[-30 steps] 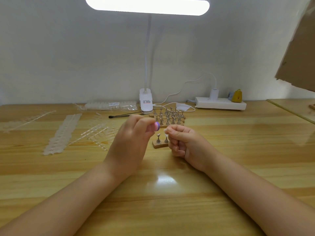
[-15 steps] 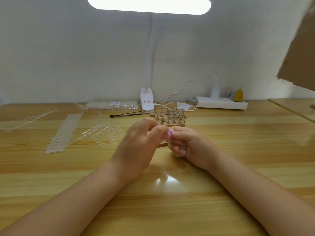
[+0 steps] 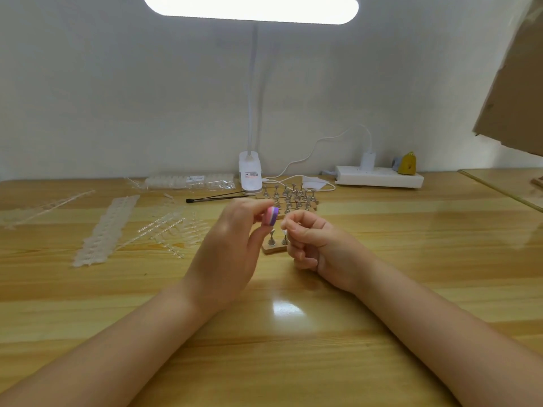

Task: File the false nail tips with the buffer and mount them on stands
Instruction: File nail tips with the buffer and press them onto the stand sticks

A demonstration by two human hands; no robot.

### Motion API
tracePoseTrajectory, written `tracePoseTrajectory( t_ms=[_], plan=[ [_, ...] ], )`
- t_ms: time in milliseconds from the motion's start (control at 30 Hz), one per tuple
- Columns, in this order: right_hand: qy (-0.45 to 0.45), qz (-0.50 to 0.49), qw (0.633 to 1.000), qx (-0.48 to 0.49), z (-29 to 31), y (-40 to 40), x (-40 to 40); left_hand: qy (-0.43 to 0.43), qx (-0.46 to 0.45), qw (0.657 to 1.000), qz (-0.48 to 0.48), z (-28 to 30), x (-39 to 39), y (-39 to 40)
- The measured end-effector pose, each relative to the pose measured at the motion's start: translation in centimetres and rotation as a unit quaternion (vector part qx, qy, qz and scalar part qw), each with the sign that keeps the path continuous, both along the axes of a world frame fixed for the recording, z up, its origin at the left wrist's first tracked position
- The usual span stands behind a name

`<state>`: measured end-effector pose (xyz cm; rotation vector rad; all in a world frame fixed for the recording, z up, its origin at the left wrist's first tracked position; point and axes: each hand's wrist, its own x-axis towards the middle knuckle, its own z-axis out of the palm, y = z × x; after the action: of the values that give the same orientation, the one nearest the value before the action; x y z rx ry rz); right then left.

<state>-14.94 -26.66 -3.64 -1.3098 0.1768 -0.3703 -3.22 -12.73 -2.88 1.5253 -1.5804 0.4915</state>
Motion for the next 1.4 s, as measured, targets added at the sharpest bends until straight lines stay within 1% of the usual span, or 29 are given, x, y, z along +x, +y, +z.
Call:
tracePoseTrajectory(
  t_ms=[67,133,200,300,367,433,467,567,600,667,767,833,900,967,1000,1100,1167,1200,1233,1267,1300,1333,1367,1400],
  plan=[
    [0.001,-0.006,1.0,-0.002,0.0,0.0,0.0,-0.013,0.022,1.0,-0.008,-0.2,-0.3,-0.2],
    [0.001,-0.012,1.0,0.009,0.1,-0.1,-0.1,-0.002,0.055,0.998,0.011,-0.5,-0.3,-0.1],
    [0.001,-0.012,1.0,0.006,0.1,0.0,-0.1,0.007,0.044,0.999,0.019,-0.5,-0.1,0.1],
    [0.004,-0.013,1.0,-0.013,0.0,0.1,0.0,-0.002,0.004,1.0,-0.002,0.0,-0.4,0.0],
    [0.002,-0.016,1.0,-0.006,0.1,0.2,0.0,-0.004,0.027,1.0,0.002,-0.3,-0.5,-0.2],
    [0.002,-0.017,1.0,0.01,0.2,0.1,-0.1,0.014,0.055,0.998,0.029,-0.7,-0.3,-0.1],
    [0.003,-0.017,1.0,0.012,0.2,0.1,-0.1,0.018,0.05,0.998,0.034,-0.8,-0.1,-0.1],
    [0.006,-0.015,1.0,-0.007,0.2,0.2,0.0,0.001,0.0,1.0,0.014,-0.2,-0.2,0.0],
    [0.006,-0.016,1.0,-0.01,0.1,0.2,0.0,-0.008,-0.005,1.0,0.006,-0.2,-0.4,-0.1],
    [0.006,-0.021,1.0,-0.003,0.1,0.2,0.0,-0.004,0.018,1.0,0.006,-0.4,-0.6,-0.2],
    [0.015,-0.034,0.999,0.022,0.3,0.1,0.0,0.015,0.04,0.998,0.037,-0.7,0.0,0.0],
    [0.023,-0.039,0.999,0.019,0.2,0.1,0.1,-0.01,0.012,0.999,0.028,-0.6,0.4,0.1],
    [0.026,-0.032,0.999,0.005,0.2,0.2,0.2,-0.064,-0.014,0.998,0.005,-0.3,0.4,0.0],
    [0.032,-0.016,0.999,-0.013,0.3,0.3,0.1,-0.138,-0.01,0.99,0.003,-0.4,0.3,0.0],
    [0.035,-0.008,0.999,-0.016,0.4,0.2,0.1,-0.158,-0.003,0.987,0.018,-0.4,0.5,0.0],
    [0.04,0.003,0.999,0.003,0.5,0.0,0.0,-0.168,-0.012,0.984,0.066,0.1,1.4,0.3],
    [0.038,-0.001,0.999,-0.005,0.4,0.1,0.2,-0.179,-0.015,0.983,0.046,0.3,1.3,0.5],
    [0.034,-0.001,0.999,-0.014,0.3,0.2,0.2,-0.17,-0.002,0.985,0.037,0.4,0.8,0.4],
    [0.032,0.004,0.999,-0.023,0.3,0.2,0.2,-0.132,0.03,0.99,0.035,0.3,0.2,0.3],
    [0.03,0.013,0.999,-0.029,0.3,0.2,0.2,-0.085,0.062,0.993,0.055,0.5,-0.4,0.2],
    [0.032,0.02,0.999,-0.031,0.3,0.2,0.1,-0.035,0.076,0.995,0.051,0.3,-0.5,-0.1],
    [0.034,0.027,0.999,-0.027,0.3,0.1,0.0,-0.014,0.07,0.995,0.063,0.1,-0.4,-0.1],
    [0.037,0.031,0.999,-0.019,0.4,-0.1,-0.1,-0.013,0.066,0.994,0.085,0.3,-0.1,0.0],
    [0.038,0.034,0.999,-0.013,0.4,-0.2,-0.2,-0.021,0.054,0.995,0.084,0.7,0.3,0.3]
  ],
)
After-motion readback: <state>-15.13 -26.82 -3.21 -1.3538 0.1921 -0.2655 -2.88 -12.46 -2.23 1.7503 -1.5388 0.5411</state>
